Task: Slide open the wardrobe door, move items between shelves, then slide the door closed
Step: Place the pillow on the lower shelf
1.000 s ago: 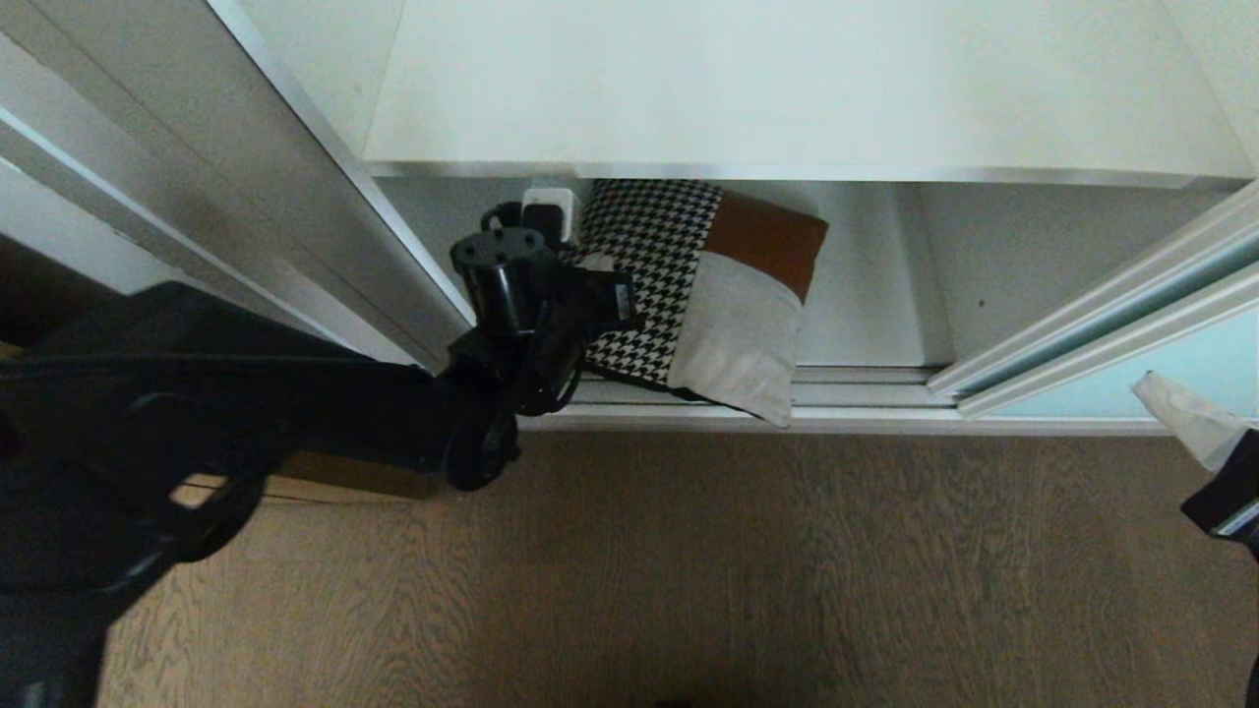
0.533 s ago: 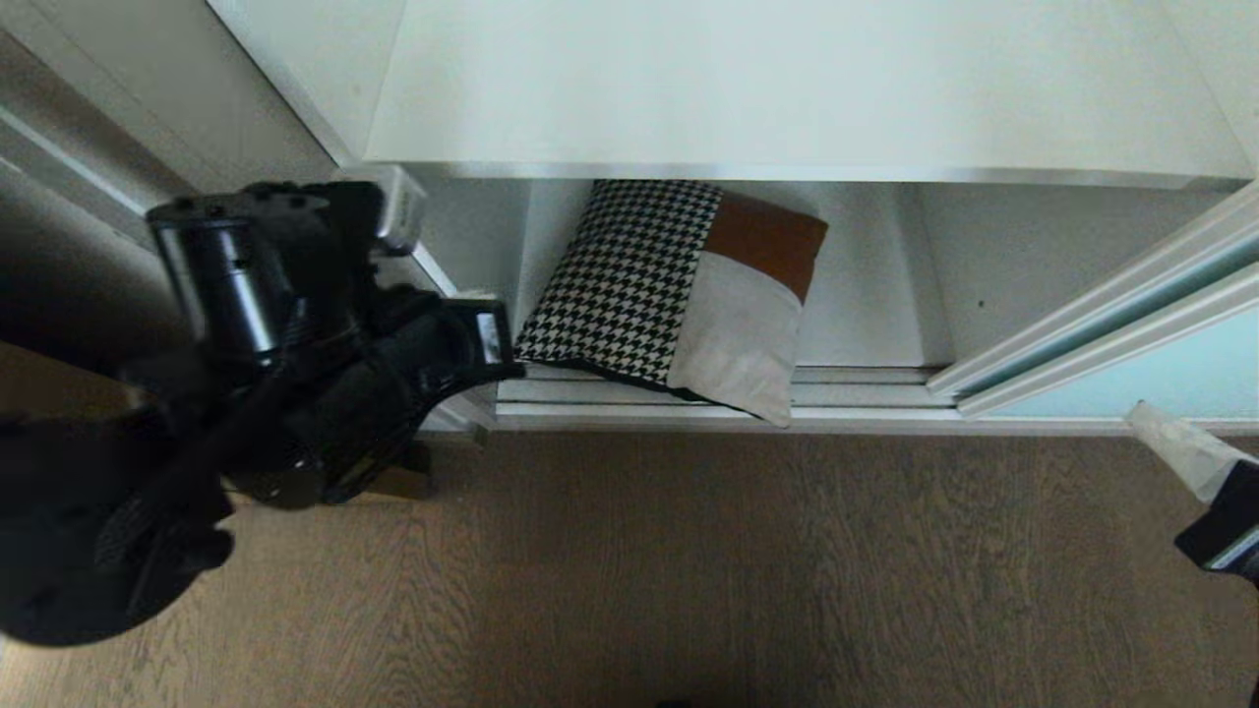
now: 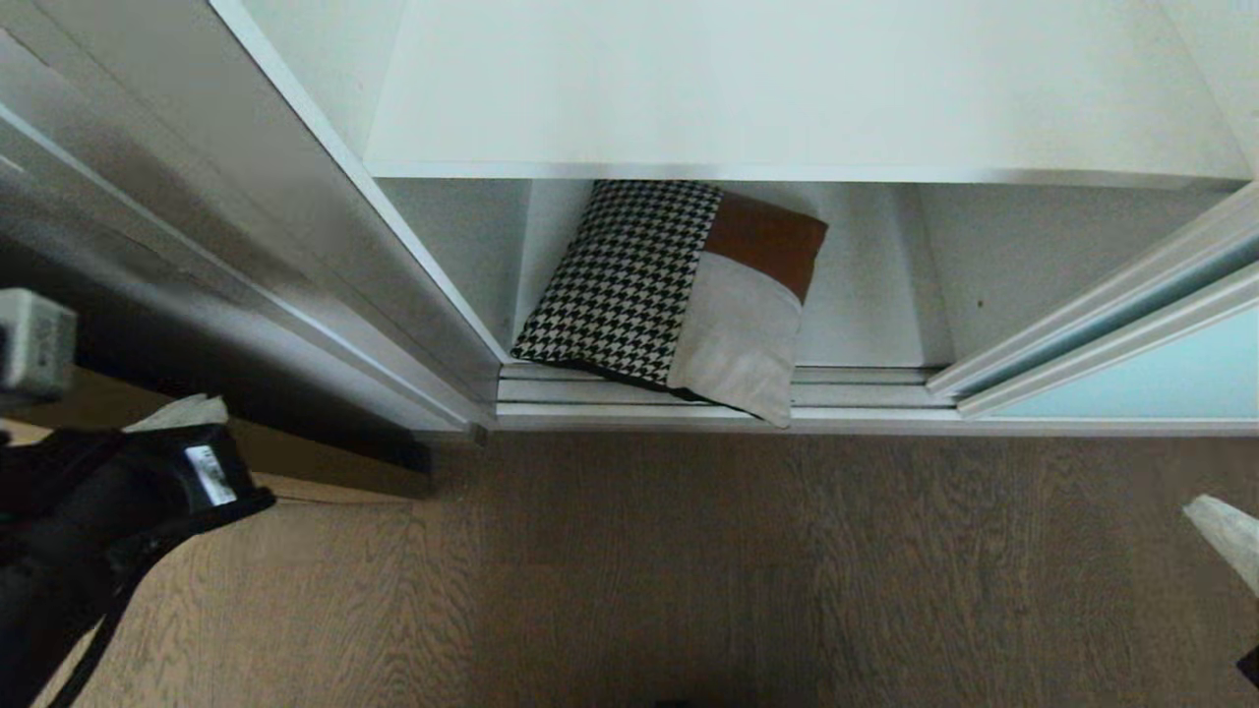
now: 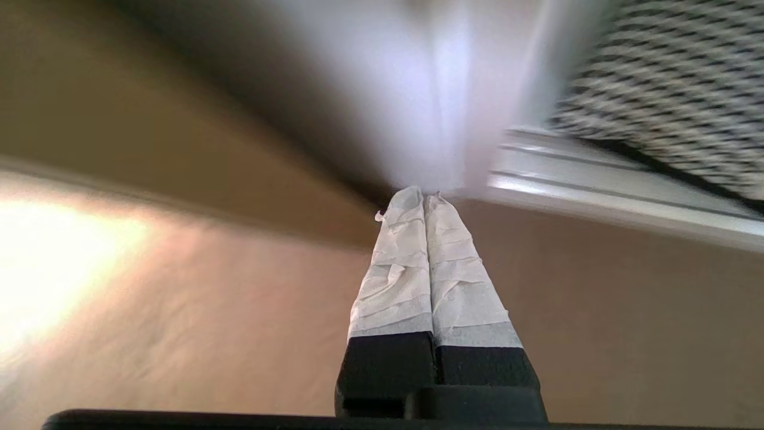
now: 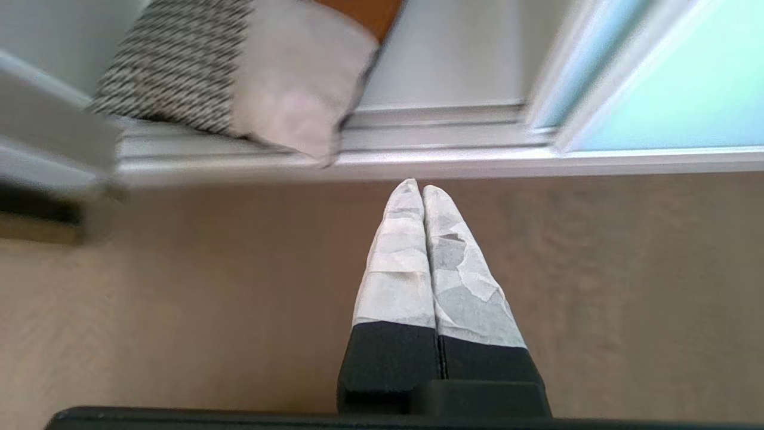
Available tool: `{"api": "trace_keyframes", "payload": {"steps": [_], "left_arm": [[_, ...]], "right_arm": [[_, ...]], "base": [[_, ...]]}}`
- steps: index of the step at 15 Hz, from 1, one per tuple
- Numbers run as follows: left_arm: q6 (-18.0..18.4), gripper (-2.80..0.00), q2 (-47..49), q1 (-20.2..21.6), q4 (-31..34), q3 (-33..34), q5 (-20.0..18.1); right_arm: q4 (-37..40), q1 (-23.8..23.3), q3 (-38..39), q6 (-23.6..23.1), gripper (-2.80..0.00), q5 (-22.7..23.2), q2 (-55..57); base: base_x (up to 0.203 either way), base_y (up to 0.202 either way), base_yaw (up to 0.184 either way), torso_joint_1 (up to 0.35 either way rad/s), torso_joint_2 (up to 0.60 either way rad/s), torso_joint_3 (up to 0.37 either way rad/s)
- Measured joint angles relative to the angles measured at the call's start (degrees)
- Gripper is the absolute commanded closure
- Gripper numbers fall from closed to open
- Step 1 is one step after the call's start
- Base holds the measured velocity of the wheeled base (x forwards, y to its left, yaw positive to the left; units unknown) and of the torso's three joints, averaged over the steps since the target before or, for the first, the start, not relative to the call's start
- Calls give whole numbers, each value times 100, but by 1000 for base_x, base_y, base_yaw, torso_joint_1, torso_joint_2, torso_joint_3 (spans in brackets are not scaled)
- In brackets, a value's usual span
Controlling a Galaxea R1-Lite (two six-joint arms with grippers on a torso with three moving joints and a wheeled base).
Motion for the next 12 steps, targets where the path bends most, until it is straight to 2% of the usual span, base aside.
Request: {"api": "trace_keyframes", "payload": {"steps": [4,6,9,12], "left_arm": [[94,0,-1151,570,77,980,44],[309,0,-1705,990,188,1427,39],[545,0,-2547,1489,243,1996,49],[822,0,-3326,2188,323,2293,-8]], "right_arm": [[81,-532,232,5,0,17,-540],[153,-877,494,20,0,39,-766],[553,-1091,803,40,0,50,-1394],[749,-1275,915,66,0,31,-1883]], "base": [[0,0,0,0,0,0],[0,0,0,0,0,0],[0,0,0,0,0,0],[0,0,0,0,0,0]]}}
